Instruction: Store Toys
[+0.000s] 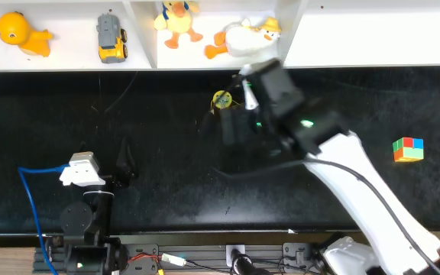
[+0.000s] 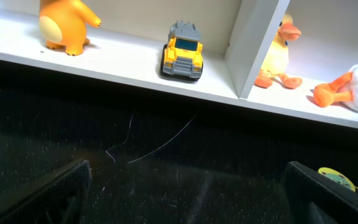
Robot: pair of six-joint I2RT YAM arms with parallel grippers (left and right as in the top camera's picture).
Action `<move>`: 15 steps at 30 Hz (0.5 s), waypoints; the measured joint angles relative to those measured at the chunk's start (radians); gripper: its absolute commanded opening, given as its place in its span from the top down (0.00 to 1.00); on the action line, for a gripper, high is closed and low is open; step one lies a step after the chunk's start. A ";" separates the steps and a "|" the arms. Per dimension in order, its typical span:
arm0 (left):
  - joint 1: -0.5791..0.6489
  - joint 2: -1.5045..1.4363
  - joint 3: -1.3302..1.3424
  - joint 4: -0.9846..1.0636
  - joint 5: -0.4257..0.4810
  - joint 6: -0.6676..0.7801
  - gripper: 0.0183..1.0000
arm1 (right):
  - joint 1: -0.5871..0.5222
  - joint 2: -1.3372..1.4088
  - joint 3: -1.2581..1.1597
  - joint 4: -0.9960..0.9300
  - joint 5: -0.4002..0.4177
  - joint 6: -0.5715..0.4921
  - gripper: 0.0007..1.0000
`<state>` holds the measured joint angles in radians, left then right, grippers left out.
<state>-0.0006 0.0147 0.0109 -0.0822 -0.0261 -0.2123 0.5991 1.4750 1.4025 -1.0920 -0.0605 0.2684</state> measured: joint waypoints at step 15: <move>0.000 0.000 0.000 0.000 0.000 0.000 0.00 | 0.050 0.310 0.000 0.239 0.031 0.214 0.00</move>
<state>-0.0006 0.0147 0.0109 -0.0822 -0.0261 -0.2123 0.6487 1.7851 1.4025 -0.8528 -0.0292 0.4820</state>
